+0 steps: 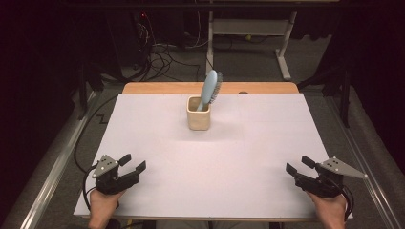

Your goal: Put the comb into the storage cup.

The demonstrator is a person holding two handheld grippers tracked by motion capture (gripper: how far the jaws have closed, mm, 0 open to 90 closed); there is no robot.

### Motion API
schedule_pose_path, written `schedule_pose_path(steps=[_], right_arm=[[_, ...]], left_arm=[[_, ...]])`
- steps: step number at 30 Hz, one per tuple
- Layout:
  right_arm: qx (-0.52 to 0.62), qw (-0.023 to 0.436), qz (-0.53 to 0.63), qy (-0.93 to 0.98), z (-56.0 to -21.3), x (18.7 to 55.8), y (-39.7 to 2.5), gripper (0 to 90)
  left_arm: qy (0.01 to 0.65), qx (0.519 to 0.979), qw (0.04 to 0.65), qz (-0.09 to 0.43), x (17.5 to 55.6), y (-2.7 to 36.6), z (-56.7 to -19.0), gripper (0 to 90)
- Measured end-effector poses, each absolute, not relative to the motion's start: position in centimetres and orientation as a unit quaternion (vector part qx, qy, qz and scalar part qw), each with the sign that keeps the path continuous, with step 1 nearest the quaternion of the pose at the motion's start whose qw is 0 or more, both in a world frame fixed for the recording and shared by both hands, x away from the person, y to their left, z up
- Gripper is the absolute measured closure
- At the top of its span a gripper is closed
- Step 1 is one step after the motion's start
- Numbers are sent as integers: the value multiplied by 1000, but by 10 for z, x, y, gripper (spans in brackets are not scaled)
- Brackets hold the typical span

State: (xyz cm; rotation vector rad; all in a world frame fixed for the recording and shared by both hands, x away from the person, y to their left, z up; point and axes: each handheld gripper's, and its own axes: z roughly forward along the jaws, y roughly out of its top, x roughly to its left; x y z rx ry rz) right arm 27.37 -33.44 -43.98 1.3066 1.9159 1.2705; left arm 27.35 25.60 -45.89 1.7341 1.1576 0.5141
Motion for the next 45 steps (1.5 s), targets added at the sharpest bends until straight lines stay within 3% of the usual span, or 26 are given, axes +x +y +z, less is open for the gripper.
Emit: schedule_pose_path(steps=[45], right_arm=[[486,269,487,674,-458,244,-348,287]], left_arm=[[472,711,474,215,269,257,-458,336]])
